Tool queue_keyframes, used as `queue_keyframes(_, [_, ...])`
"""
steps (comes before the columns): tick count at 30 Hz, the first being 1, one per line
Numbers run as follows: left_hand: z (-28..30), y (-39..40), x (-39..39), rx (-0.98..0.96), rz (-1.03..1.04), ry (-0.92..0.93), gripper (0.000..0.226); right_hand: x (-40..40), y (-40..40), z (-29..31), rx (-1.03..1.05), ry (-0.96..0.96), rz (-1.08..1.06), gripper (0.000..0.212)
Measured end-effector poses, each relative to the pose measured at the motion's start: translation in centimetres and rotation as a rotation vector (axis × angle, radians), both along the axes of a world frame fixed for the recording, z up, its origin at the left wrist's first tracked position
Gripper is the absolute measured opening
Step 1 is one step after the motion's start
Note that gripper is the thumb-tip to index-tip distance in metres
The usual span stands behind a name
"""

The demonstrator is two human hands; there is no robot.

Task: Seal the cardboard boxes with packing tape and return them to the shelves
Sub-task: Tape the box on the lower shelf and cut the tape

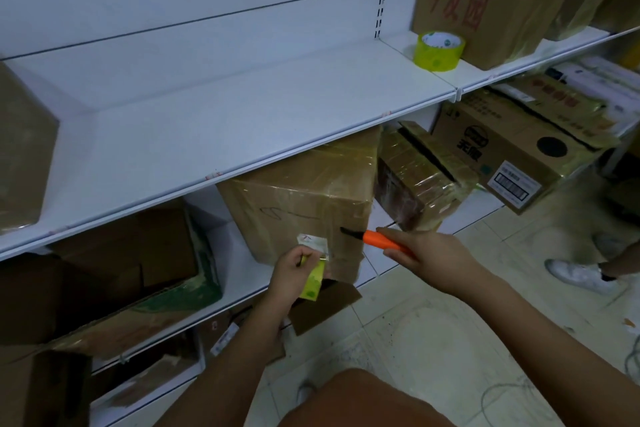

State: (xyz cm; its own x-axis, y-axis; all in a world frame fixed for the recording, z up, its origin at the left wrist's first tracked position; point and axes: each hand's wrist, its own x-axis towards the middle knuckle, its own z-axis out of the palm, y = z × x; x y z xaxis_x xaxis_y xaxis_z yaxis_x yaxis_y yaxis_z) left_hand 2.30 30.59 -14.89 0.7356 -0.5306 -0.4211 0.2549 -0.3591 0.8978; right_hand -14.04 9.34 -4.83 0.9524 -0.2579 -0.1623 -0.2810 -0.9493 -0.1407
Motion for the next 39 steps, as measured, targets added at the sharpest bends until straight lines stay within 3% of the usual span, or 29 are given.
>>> queue_keyframes(4, [3.5, 0.5, 0.6, -0.077, 0.045, -0.035, 0.013, 1.9, 0.7, 3.6, 0.223, -0.179, 0.047, 0.049])
queue_keyframes(7, [7.2, 1.1, 1.3, -0.186, 0.102, -0.044, 0.012, 7.1, 1.7, 6.5, 0.25, -0.377, 0.048, 0.042])
queue_keyframes(12, [13.3, 4.4, 2.6, -0.271, 0.209, -0.169, 0.018, 17.3, 3.3, 9.0, 0.061, -0.589, 0.172, 0.035])
queue_keyframes(19, [18.2, 9.5, 3.8, -0.377, 0.37, -0.176, 0.023, 26.3, 5.7, 8.2, -0.238, -0.531, 0.249, 0.035])
queue_keyframes(21, [18.4, 10.7, 4.1, -0.356, 0.398, -0.198, 0.017, 26.0, 8.2, 9.1, -0.13, -0.651, 0.303, 0.038])
queue_keyframes(23, [18.7, 11.6, 4.5, -0.329, 0.428, -0.235, 0.012, 24.1, 12.1, 10.7, 0.304, -0.606, 0.43, 0.043])
queue_keyframes(25, [19.1, 12.3, 4.7, -0.291, 0.458, -0.3, 0.011, 22.7, 15.6, 11.8, 0.646, -0.431, 0.483, 0.043])
queue_keyframes(30, [19.9, 13.2, 4.2, -0.186, 0.462, -0.28, 0.019, 23.8, 17.9, 12.0, 0.647, -0.442, 0.46, 0.006])
queue_keyframes(36, [19.8, 11.9, 3.5, -0.106, 0.466, -0.23, 0.027, 25.0, 18.3, 10.9, 0.576, -0.484, 0.407, 0.008])
queue_keyframes(39, [19.3, 11.1, 3.5, 0.02, 0.453, -0.323, 0.058, 25.8, 18.2, 10.9, 0.586, -0.548, 0.387, 0.008])
